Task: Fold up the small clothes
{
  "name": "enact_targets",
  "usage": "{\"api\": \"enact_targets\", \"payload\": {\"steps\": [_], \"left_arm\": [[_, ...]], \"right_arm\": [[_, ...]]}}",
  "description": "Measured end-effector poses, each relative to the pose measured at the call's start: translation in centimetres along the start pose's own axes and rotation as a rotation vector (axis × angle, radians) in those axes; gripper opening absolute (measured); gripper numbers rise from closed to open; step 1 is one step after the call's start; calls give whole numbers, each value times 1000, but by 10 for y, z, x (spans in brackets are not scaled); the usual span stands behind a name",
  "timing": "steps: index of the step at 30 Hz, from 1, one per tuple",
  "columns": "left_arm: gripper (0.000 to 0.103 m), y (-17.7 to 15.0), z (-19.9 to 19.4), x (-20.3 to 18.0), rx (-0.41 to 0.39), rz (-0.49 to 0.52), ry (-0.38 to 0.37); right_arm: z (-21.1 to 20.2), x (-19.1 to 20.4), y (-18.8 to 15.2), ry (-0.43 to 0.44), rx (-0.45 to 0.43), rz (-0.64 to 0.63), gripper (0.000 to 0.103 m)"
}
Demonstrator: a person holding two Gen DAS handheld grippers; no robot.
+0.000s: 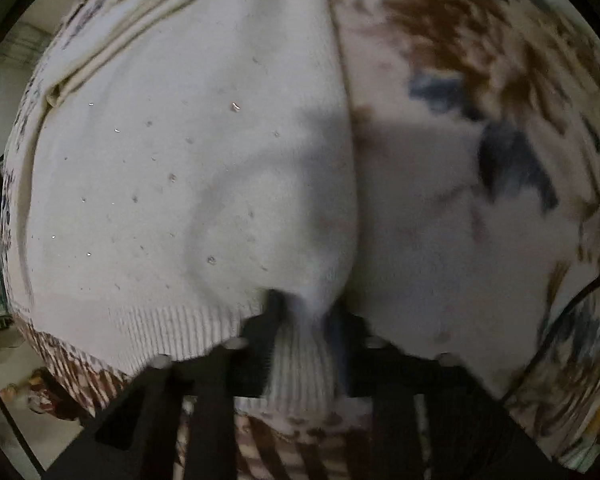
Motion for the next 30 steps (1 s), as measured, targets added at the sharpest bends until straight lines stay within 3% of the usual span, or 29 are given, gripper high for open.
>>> {"api": "enact_targets", "payload": {"steps": [3, 6, 11, 13, 14, 15, 23, 30], "left_arm": [[2, -8, -20, 2, -69, -28, -48], [2, -16, -34, 1, -104, -22, -50], [2, -14, -55, 16, -145, -65, -60], [2, -15, -66, 19, -159, -79, -68], [2, -17, -74, 24, -173, -91, -68], [2, -20, -79, 29, -178, -102, -75], [2, -47, -123, 117, -251, -316, -138], [2, -87, -137, 229, -311, -536, -224]], "right_arm": [[21, 15, 13, 65, 8, 23, 58], [41, 31, 27, 131, 31, 54, 58], [86, 43, 44, 160, 117, 118, 58], [93, 45, 46, 141, 110, 127, 43], [93, 48, 46, 137, 99, 117, 10], [89, 52, 46, 126, 81, 102, 8], [43, 125, 30, 41, -3, -68, 7], [15, 252, -2, 20, -45, -196, 7]]}}
Point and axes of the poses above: each gripper's, at about its wrist camera, not at the fingertips, and z roughly the way its jaws point, x to its left, y to its top, the point moved 4 cm from there along z, roughly the way its jaws point, and after that the axes turned 11 degrees about z, right-handed, at the moved point
